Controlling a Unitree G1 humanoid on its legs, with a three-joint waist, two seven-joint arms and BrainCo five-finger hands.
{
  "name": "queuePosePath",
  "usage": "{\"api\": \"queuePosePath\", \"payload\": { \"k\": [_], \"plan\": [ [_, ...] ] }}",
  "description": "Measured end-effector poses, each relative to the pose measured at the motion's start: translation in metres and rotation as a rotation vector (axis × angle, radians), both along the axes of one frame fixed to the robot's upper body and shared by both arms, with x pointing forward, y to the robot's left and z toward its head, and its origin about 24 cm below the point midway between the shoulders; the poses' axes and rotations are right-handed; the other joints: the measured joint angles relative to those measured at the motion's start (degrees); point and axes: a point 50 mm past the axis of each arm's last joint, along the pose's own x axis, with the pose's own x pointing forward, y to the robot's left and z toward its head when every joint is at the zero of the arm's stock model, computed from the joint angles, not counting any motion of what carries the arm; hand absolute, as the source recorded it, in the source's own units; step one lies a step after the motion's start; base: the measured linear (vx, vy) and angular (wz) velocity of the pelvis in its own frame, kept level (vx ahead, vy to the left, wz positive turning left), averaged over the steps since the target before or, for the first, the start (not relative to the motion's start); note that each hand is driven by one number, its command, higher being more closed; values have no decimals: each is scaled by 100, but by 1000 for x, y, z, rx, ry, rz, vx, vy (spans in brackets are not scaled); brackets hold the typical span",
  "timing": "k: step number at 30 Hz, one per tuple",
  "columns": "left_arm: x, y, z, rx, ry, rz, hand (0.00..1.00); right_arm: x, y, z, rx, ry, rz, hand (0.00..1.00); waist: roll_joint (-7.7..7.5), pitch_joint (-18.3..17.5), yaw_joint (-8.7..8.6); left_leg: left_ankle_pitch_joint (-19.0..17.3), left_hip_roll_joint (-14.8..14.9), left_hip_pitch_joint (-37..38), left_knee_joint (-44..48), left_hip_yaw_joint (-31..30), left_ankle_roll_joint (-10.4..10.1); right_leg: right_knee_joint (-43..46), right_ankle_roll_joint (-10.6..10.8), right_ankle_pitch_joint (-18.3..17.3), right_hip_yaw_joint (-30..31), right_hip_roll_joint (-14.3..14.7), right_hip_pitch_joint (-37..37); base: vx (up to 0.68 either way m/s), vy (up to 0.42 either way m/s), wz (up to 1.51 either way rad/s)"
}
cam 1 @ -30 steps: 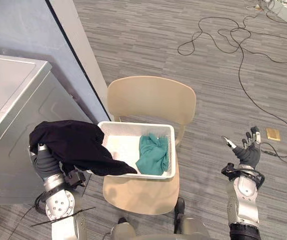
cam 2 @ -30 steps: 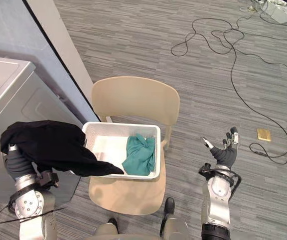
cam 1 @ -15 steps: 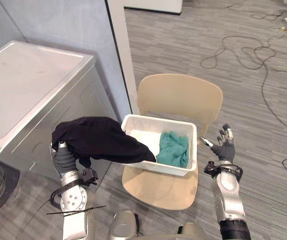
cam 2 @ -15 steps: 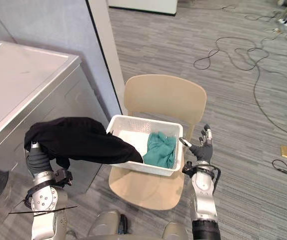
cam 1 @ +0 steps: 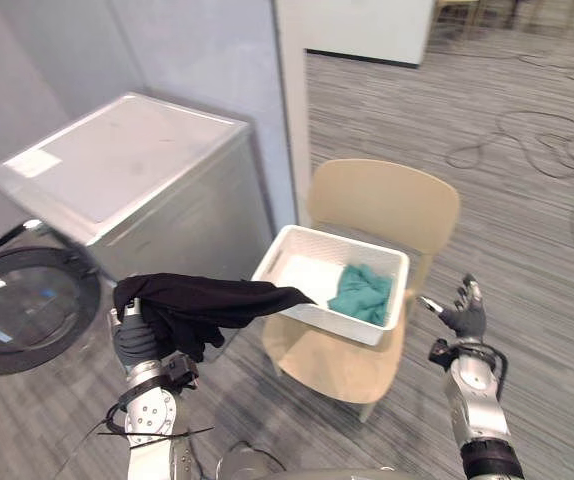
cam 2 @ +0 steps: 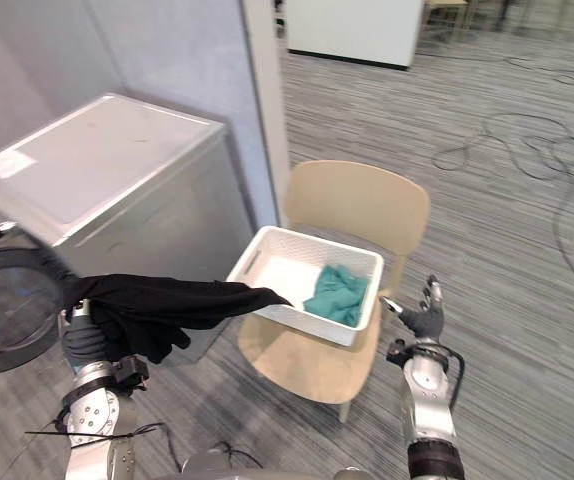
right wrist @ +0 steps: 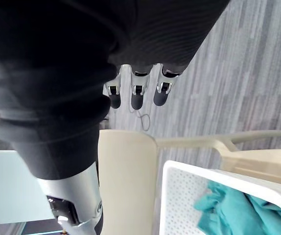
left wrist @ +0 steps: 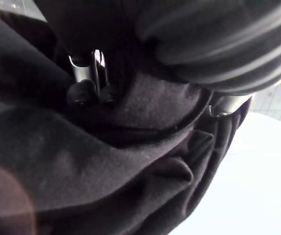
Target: Pick up the laundry basket with both hands and put the clothes into the washing machine.
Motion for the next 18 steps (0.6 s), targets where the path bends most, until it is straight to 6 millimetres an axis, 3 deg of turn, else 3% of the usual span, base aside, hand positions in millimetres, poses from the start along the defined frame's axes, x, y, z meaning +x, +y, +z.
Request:
{"api": "queuePosePath", "payload": {
  "k": [2, 3, 4, 5, 6, 7, 8, 9, 10, 11, 12, 13, 14, 15, 17, 18],
  "plan": [
    [3, -6, -1, -7, 1, -24, 100, -16, -16, -4, -12, 28, -79, 0, 93, -63, -29, 73, 86, 110, -400, 238, -94, 323, 0, 0, -550, -346, -6, -38, 252, 180],
    [3, -8, -1, -9, 2, -36, 100, -24, -25, -3, -16, 28, -127, 0, 157, -111, -78, 89, 50, 70, -750, 361, -127, 511, 0, 0, -900, -575, 8, -25, 372, 212],
    [3, -9, -2, -9, 4, -43, 100, -27, -32, 1, -21, 11, -165, 0, 242, -170, -138, 54, -67, 24, -1237, 458, -288, 677, 56, 33, -1194, -780, 28, -18, 416, 209],
    [2, -9, -2, -9, 6, -48, 100, -28, -35, 3, -21, 2, -181, 0, 231, -218, -139, -84, -176, 63, -1436, 476, -351, 790, 128, 76, -1312, -926, 31, 3, 487, 191],
    [2, -9, -2, -10, 6, -55, 100, -31, -37, 3, -9, -6, -213, 0, 170, -279, -156, -191, -471, 98, -1711, 452, -243, 1211, 234, 247, -1413, -1336, 59, 1, 501, 159],
    [1, -10, -5, -14, 19, -59, 100, -33, -36, 2, -7, 0, -212, 0, 60, -265, -169, -234, -773, 164, -1821, 249, -139, 2219, -10, 278, -1312, -1935, -227, 3, 518, 144],
    [0, -7, -8, -13, 30, -50, 100, -31, -35, 2, -3, -3, -210, 0, 143, -218, -181, -271, -799, 177, -1812, 140, -80, 2251, 425, 35, -1226, -1965, -341, 11, 391, 102],
    [-1, -1, -13, -11, 53, -32, 100, -31, -32, 2, 4, -11, -206, 0, 63, -252, -200, -280, -816, 223, -1790, -4, -70, 1528, 794, -162, -991, -1725, -486, 20, 242, 97],
    [-2, 0, -14, -9, 60, -35, 100, -36, -28, 3, 13, -20, -210, 0, -117, -185, -300, -322, -1073, 276, -1694, -123, -67, 874, 57, 307, -681, -1617, -488, 8, 182, 112],
    [0, -2, -14, -8, 54, -45, 100, -39, -25, 5, 17, -33, -214, 0, -353, -135, -367, -414, -1239, 254, -1534, -158, -18, 785, -300, 691, -310, -1605, -488, -11, 145, 167],
    [1, -15, -23, -23, 96, -119, 100, -56, -25, 1, 11, -8, -229, 0, -362, -72, -469, -704, -1235, 283, -1303, -204, 2, 1094, -312, 938, 692, -1556, -388, 37, 301, 128],
    [-3, -25, -26, -34, 112, -169, 100, -67, -24, 0, 9, 7, -235, 0, -430, -44, -381, -773, -1395, 556, -1297, -157, 120, 1669, -249, 1290, 1868, -1538, -724, 32, 271, 93],
    [-5, -27, -25, -34, 109, -179, 100, -71, -22, 1, 11, 3, -238, 0, -435, -29, -351, -825, -1446, 549, -1304, -150, 196, 2037, -209, 1547, 2310, -1535, -926, 34, 238, 24],
    [-5, -30, -16, -36, 73, -185, 100, -76, -12, -2, 35, 5, -237, 0, -356, 60, -330, -1096, -1383, 526, -1201, -320, 259, 2624, 423, 1089, 2863, -1319, -1336, -21, 45, 17],
    [-2, -27, 0, -14, -2, -174, 100, -82, -3, -16, 80, 64, -234, 0, -475, 177, -262, -1247, -1393, 510, -1081, -467, 288, 2748, 608, 209, 2676, -921, -1600, 62, -51, 37],
    [3, -29, 4, -14, -30, -185, 100, -88, -3, -26, 96, 106, -251, 0, -538, 306, -285, -1321, -1382, 504, -985, -666, 278, 2499, 643, -29, 2343, -683, -1629, 119, -83, 62]
  ]
}}
